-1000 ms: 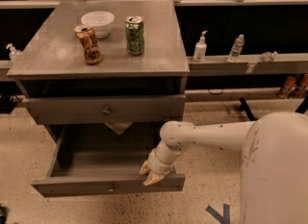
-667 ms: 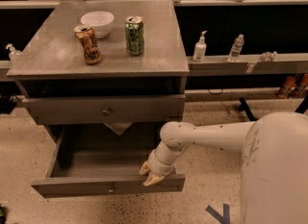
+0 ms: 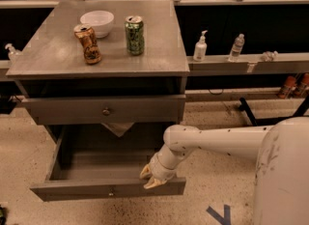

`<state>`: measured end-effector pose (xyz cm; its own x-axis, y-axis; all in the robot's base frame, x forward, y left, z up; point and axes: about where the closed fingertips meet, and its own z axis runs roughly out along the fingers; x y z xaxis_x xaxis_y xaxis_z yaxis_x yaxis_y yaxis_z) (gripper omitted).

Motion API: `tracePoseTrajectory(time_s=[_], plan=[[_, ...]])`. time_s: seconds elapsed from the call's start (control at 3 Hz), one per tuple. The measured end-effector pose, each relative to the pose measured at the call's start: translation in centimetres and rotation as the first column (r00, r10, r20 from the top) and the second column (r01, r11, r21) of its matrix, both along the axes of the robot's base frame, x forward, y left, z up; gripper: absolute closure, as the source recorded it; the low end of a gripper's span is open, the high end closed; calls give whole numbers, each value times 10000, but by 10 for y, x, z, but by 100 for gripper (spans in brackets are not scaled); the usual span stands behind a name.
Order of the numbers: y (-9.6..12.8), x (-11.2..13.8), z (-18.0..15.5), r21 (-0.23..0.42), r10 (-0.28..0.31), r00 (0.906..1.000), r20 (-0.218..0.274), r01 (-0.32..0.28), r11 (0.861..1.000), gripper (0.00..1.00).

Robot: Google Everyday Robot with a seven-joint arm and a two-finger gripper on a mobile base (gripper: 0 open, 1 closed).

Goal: Open middle drawer

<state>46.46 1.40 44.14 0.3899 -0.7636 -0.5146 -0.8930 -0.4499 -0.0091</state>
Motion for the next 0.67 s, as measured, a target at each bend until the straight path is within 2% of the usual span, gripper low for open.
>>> tracePoseTrajectory(time_s=[0.33, 0.67], plan=[[0, 1, 0, 1, 0, 10000, 1, 0, 10000, 55], [1, -1, -1, 2, 23, 10000, -38, -23, 10000, 24]])
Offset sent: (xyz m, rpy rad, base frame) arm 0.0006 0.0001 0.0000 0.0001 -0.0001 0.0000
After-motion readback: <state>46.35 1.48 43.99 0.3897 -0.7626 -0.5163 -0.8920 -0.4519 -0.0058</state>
